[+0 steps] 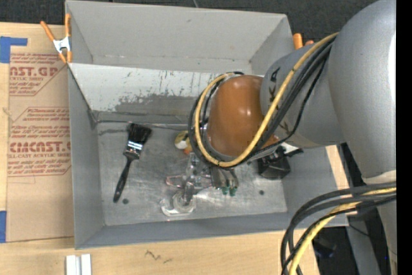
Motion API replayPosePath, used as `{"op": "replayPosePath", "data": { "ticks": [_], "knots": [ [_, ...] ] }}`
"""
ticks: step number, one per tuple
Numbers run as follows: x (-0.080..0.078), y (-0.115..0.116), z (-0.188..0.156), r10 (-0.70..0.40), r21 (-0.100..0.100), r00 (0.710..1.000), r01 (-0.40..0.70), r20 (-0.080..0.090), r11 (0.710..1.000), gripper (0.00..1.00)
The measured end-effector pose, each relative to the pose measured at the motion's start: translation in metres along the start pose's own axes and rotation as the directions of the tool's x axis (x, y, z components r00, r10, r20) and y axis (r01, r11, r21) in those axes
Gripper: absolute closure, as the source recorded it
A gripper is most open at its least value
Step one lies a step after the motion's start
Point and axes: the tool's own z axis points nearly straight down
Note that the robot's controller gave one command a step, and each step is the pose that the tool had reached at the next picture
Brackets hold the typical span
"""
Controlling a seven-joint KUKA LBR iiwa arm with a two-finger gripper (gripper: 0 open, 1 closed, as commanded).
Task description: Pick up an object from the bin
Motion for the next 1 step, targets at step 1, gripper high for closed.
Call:
{"op": "replayPosePath", "data": {
  "ticks": [1],
  "knots": [
    [0.0, 0.0, 0.0, 0.0, 0.0, 1.0, 0.0, 0.0, 1.0, 1.0]
  ]
}}
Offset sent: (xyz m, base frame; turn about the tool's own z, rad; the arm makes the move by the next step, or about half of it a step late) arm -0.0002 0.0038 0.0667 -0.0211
